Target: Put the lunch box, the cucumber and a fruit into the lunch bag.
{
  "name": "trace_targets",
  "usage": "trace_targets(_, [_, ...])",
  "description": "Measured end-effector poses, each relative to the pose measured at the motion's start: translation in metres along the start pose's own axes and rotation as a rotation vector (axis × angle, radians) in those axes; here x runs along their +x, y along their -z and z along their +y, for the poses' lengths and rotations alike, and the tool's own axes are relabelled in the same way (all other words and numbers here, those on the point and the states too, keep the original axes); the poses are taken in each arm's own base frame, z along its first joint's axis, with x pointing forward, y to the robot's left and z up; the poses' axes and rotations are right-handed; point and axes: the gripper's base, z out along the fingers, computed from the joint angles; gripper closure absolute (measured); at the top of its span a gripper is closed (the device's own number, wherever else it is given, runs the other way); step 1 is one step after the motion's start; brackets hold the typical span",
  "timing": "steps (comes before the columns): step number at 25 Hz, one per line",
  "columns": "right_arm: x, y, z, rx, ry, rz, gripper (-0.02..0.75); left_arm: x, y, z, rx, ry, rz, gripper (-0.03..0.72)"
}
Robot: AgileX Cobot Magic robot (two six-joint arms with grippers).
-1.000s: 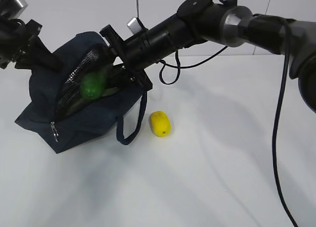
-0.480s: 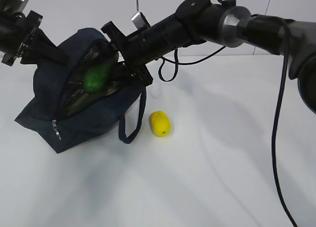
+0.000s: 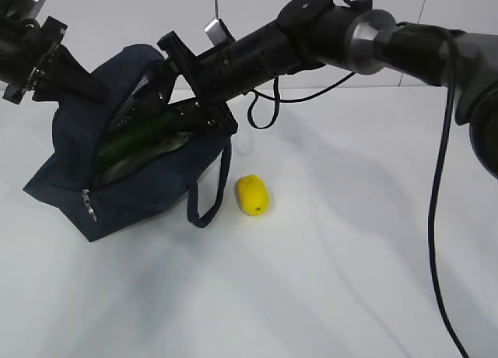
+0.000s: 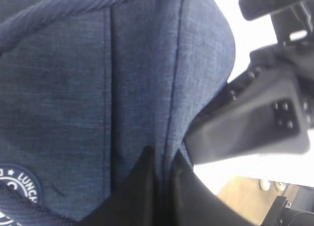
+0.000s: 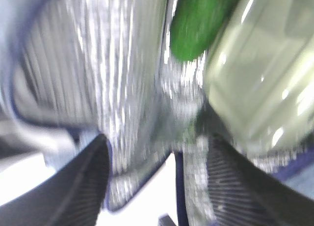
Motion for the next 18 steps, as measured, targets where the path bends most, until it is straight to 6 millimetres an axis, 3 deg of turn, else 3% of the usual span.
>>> trace_targets(11, [0.015, 0.005, 0.004, 0.005, 0.156, 0.174, 0.309, 0.0, 0.0, 0.0, -0.001, -0.001, 0.001, 0.692])
trace_targets(18, [0.003, 0.03, 0.029, 0.203, 0.307, 0.065, 0.316, 0.001, 0.006, 0.013, -0.096, 0.006, 0.001, 0.692])
